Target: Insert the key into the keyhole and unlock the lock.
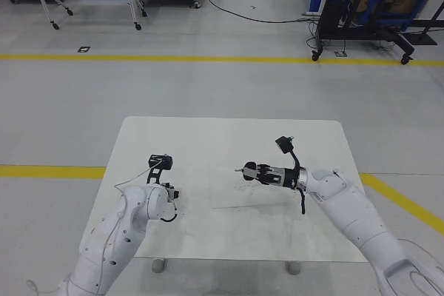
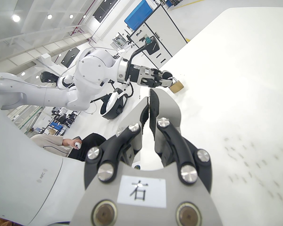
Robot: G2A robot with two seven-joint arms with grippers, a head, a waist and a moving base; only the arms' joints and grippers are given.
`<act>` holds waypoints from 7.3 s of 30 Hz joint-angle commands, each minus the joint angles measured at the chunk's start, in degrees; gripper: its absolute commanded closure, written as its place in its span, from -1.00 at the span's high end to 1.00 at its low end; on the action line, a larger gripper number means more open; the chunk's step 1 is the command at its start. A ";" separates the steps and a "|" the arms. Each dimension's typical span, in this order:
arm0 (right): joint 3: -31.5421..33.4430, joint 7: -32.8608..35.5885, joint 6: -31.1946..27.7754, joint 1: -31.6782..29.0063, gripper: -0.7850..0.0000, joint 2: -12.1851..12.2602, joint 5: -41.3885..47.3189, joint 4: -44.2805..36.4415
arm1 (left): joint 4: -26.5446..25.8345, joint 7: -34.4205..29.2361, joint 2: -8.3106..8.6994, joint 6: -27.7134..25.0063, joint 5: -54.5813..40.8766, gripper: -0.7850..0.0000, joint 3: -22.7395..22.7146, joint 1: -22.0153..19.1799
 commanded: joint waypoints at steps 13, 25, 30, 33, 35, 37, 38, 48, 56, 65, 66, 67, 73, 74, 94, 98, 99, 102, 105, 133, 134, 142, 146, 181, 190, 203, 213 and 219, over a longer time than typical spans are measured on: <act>0.00 0.00 0.00 0.00 -1.00 0.00 0.00 0.00 | 0.14 1.64 -0.31 -5.64 -0.20 -1.00 0.78 1.05; 0.00 0.00 0.00 0.00 -1.00 0.00 0.00 0.00 | 0.15 0.42 -0.63 -5.82 -0.44 -0.74 0.29 0.57; 0.00 0.00 0.00 0.00 -1.00 0.00 0.00 0.00 | -0.03 0.41 -0.72 -5.90 -0.14 -0.69 0.07 0.72; 0.00 0.00 0.00 0.00 -1.00 0.00 0.00 0.00 | -0.08 0.47 -0.77 -5.99 -0.08 -0.70 -0.06 0.72; 0.00 0.00 0.00 0.00 -1.00 0.00 0.00 0.00 | -0.10 0.51 -0.82 -6.00 -0.03 -0.71 -0.15 0.74; 0.00 0.00 0.00 0.00 -1.00 0.00 0.00 0.00 | -0.11 0.54 -0.86 -5.98 0.03 -0.80 -0.23 0.79; 0.00 0.00 0.00 0.00 -1.00 0.00 0.00 0.00 | -0.13 0.58 -0.88 -5.93 0.06 -0.91 -0.31 0.81; 0.00 0.00 0.00 0.00 -1.00 0.00 0.00 0.00 | -0.49 0.07 -0.91 -7.02 -0.97 -1.00 -1.35 1.69; 0.00 0.00 0.00 0.00 -1.00 0.00 0.00 0.00 | -1.31 -1.19 -0.72 -8.55 -1.38 -1.00 -2.44 2.60; 0.00 0.00 0.00 0.00 -1.00 0.00 0.00 0.00 | -1.60 -0.88 -0.77 -8.85 -0.55 -0.75 -2.54 2.82; 0.00 0.00 0.00 0.00 -1.00 0.00 0.00 0.00 | -1.61 -1.04 -0.78 -8.84 -0.42 -0.73 -2.56 2.81; 0.00 0.00 0.00 0.00 -1.00 0.00 0.00 0.00 | -1.68 -1.18 -0.79 -8.80 -0.35 -0.72 -2.57 2.79; 0.00 0.00 0.00 0.00 -1.00 0.00 0.00 0.00 | -2.24 -2.11 -0.79 -9.14 0.41 -0.80 -2.62 2.79; 0.00 0.00 0.00 0.00 -1.00 0.00 0.00 0.00 | -2.35 -2.25 -0.80 -9.12 0.48 -0.76 -2.65 2.82; 0.00 0.00 0.00 0.00 -1.00 0.00 0.00 0.00 | -1.78 -3.57 -1.02 -10.09 1.29 -1.00 -2.40 2.67; 0.00 0.00 0.00 0.00 -1.00 0.00 0.00 0.00 | -3.67 1.29 -1.01 -10.77 1.30 -1.00 -3.07 3.68; 0.00 0.00 0.00 0.00 -1.00 0.00 0.00 0.00 | -4.32 3.68 -1.02 -11.01 0.64 -1.00 -3.53 4.10; 0.00 0.00 0.00 0.00 -1.00 0.00 0.00 0.00 | -5.61 12.46 -1.07 -11.69 -2.53 -1.00 -5.52 6.00; 0.00 0.00 0.00 0.00 -1.00 0.00 0.00 0.00 | -6.09 20.97 -1.23 -13.14 -8.01 -1.00 -7.59 7.89; -5.87 -9.69 2.11 3.35 -1.00 -4.89 11.29 2.48 | 16.96 31.44 -4.63 -37.29 -55.02 -1.00 -2.59 -1.89; -6.58 -9.56 2.26 4.28 -1.00 -5.38 11.07 3.51 | 17.84 30.85 -4.81 -37.80 -56.59 -1.00 -2.15 -2.49; -10.29 -11.54 1.18 8.01 -1.00 -9.04 12.39 11.03 | 22.27 29.03 -5.22 -40.35 -61.13 -1.00 -1.32 -5.01; -11.41 -9.69 0.47 8.95 -1.00 -10.21 13.37 13.49 | 22.67 29.64 -5.21 -40.35 -62.38 -1.00 -1.71 -5.02; -9.94 -4.03 -1.35 9.50 -1.00 -11.13 18.39 15.05 | 22.57 30.86 -5.06 -40.54 -65.36 -1.00 -3.06 -4.68; -9.94 -4.03 -1.35 9.50 -1.00 -11.13 18.39 15.05 | 22.57 30.86 -5.06 -40.54 -65.36 -1.00 -3.06 -4.68; -9.94 -4.03 -1.35 9.50 -1.00 -11.13 18.39 15.05 | 22.57 30.86 -5.06 -40.54 -65.36 -1.00 -3.06 -4.68; -9.33 -6.23 1.55 7.73 -1.00 -10.97 17.95 12.93 | 22.19 32.79 -5.75 -34.29 -75.37 -1.00 -3.14 -3.50; -6.66 -4.97 9.33 3.53 -1.00 -9.76 21.73 7.71 | 26.85 29.87 -6.83 -23.76 -89.29 -1.00 -2.68 -5.44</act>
